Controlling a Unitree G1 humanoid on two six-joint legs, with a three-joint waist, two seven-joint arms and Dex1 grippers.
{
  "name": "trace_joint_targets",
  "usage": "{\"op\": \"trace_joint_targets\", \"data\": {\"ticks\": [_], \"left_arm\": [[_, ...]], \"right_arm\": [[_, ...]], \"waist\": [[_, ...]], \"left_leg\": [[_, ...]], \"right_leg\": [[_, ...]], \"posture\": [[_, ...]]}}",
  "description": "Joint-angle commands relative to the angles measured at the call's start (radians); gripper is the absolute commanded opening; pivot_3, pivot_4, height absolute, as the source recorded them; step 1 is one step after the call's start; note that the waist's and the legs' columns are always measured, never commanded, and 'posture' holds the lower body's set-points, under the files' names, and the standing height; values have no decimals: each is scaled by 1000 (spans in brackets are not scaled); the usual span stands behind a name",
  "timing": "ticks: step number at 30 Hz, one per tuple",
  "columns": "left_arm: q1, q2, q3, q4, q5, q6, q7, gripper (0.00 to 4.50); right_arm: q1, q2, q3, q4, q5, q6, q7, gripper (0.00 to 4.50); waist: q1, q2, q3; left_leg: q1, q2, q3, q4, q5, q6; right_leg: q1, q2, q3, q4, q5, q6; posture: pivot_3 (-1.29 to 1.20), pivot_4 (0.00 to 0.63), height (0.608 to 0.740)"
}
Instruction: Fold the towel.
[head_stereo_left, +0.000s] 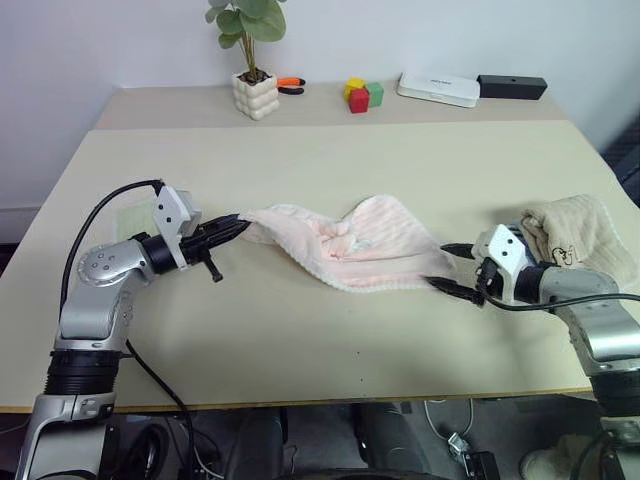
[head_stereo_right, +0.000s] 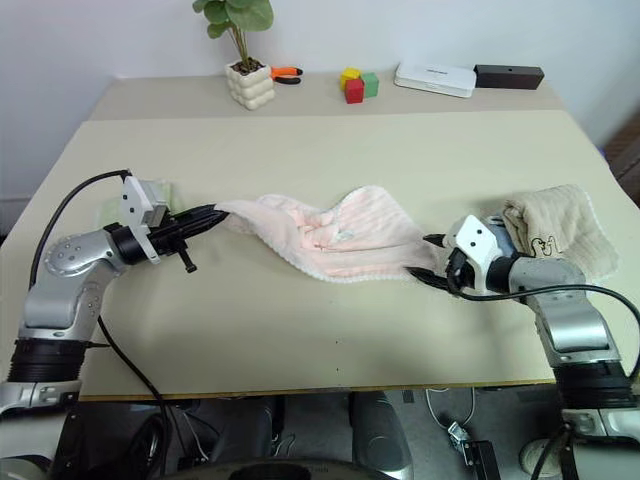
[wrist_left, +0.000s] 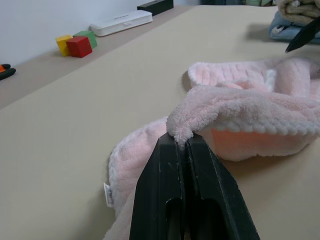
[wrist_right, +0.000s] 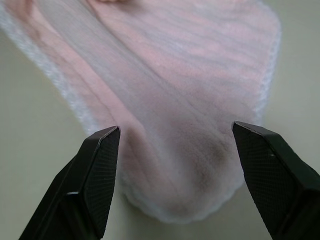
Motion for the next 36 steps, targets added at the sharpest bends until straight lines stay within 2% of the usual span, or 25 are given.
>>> {"op": "trace_joint_targets", "data": {"ticks": [1, 8, 16, 19, 25, 26, 30, 36], "left_arm": [[-10, 11, 7, -28, 4, -18, -6, 0], [-19, 7, -3, -16, 13, -24, -15, 0], [-19, 13, -4, -22, 14, -17, -24, 0], [-8, 19, 2, -37, 9, -8, -25, 0], [22, 27, 10, -65, 5, 2, -16, 0], [27, 28, 10, -70, 3, 5, -14, 0], [45, 33, 10, -81, 7, 3, -11, 0], [103, 88, 30, -93, -10, 16, -65, 0]], "right_arm": [[56, -64, -47, -78, 32, 18, 53, 3756], [103, -66, -3, -114, 5, 14, 57, 3756], [6, 6, 96, 21, -101, -28, -12, 3756], [-9, -9, 151, 64, -160, -35, 6, 2994], [-40, -8, 186, 91, -179, 5, -1, 205], [-42, -6, 187, 86, -174, 14, 1, 86], [-53, -2, 176, 55, -151, 42, 7, 86], [8, -87, 61, -143, 67, 253, 141, 86]], "waist": [[0, 0, 0], [-6, 0, 0], [-3, -1, 0], [-5, -2, -1], [-3, -6, -3], [-3, -6, -3], [-2, -7, -4], [0, -5, -3]], "left_leg": [[0, 0, 0, 0, 0, 0], [1, 0, 0, 0, 0, 0], [1, 0, 0, 0, 0, 0], [2, 0, 0, 0, 0, 0], [5, 0, 0, 1, 0, 0], [6, 0, 0, 1, 0, 0], [6, 0, 0, 1, 0, 0], [5, 0, 0, 0, 0, 0]], "right_leg": [[0, 0, 0, 0, 0, 0], [0, 0, 0, 0, 0, 0], [1, 0, 0, 0, 0, 0], [1, 0, 0, 0, 0, 0], [6, 0, 0, -1, 0, 0], [7, 0, 0, -1, 0, 0], [7, 0, 0, -1, 0, 0], [6, 0, 0, -1, 0, 0]], "posture": [[0, 150, 740], [0, 150, 740], [0, 150, 740], [0, 150, 740], [0, 150, 740], [0, 150, 740], [0, 150, 740], [0, 150, 740]]}}
